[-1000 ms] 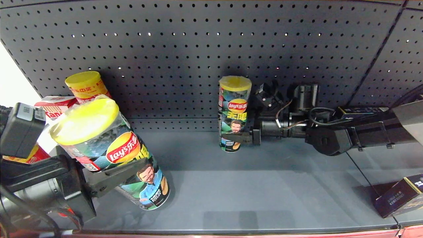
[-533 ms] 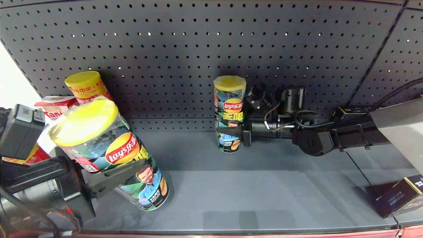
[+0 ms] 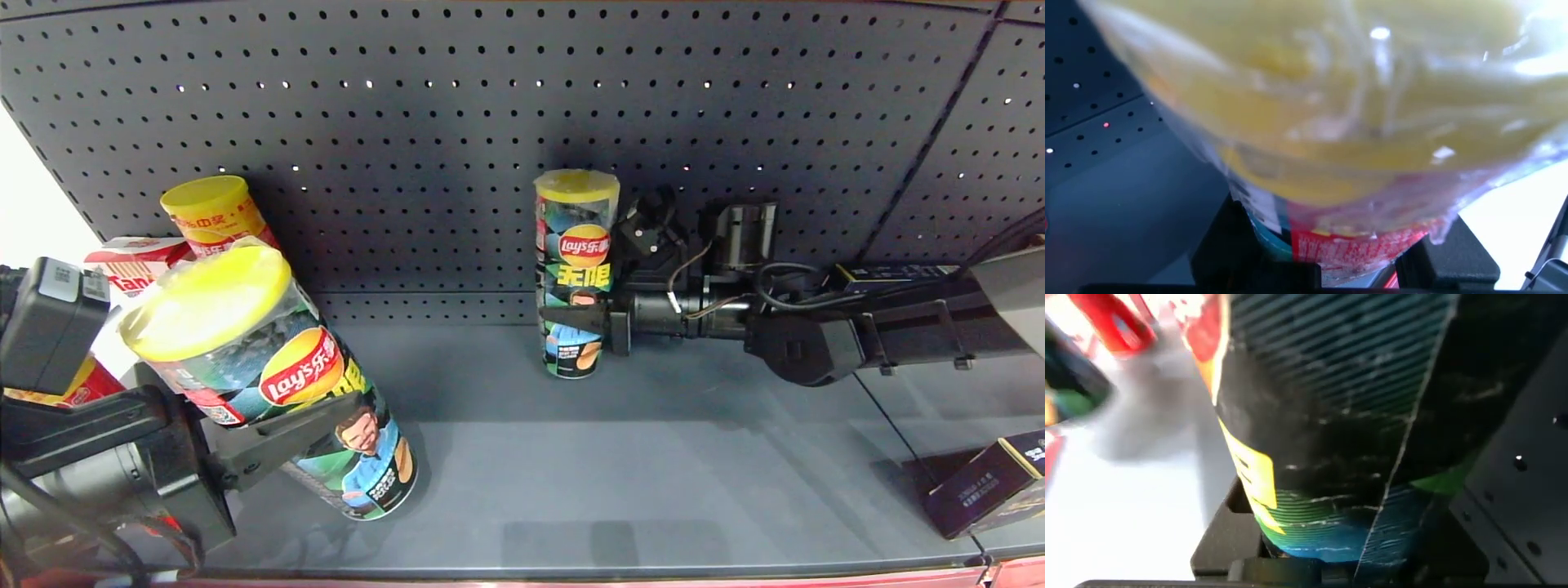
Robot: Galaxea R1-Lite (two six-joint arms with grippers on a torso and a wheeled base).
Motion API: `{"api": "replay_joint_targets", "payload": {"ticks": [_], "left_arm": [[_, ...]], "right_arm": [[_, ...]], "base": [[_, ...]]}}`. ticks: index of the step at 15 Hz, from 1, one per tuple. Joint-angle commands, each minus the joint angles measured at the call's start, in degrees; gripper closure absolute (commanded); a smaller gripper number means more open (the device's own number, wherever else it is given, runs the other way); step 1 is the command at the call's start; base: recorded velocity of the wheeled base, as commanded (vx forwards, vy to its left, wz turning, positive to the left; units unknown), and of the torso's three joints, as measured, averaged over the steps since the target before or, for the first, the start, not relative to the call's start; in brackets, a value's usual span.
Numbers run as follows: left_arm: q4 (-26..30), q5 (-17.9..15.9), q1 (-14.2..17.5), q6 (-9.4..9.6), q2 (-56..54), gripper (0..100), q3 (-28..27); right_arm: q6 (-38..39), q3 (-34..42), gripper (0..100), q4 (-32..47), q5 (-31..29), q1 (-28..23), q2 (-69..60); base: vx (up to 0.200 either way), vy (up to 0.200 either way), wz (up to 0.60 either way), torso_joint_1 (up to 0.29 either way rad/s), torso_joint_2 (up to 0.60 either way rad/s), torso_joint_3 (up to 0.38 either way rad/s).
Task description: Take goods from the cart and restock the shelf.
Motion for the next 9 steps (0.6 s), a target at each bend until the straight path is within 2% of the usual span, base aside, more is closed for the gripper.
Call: {"api": "replay_joint_targets", "payload": {"ticks": [1,4,6,9], "left_arm": [[0.1,0.0,0.0,0.01,-0.2,100,-0.2],[0.1,0.1,0.0,0.01,-0.2,100,-0.2],[0.1,0.1,-0.1,0.10,-0.2,100,-0.5],[0.1,0.1,-0.1,0.10,-0.2,100,-1.0]], "right_arm": [[2.4,7.0,100,-4.0,-1.6,1.5,-7.4],[5.4,18.3,100,-14.6,-7.9,4.5,-12.4],[6.0,26.3,100,-19.7,-9.8,7.3,-15.9],[6.0,34.2,100,-23.5,-11.7,10.0,-19.4]], "base": [[0.000,0.000,0.00,0.000,0.00,0.000],[0.000,0.000,0.00,0.000,0.00,0.000],[0.000,0.000,0.00,0.000,0.00,0.000],[0.000,0.000,0.00,0.000,0.00,0.000]]}}
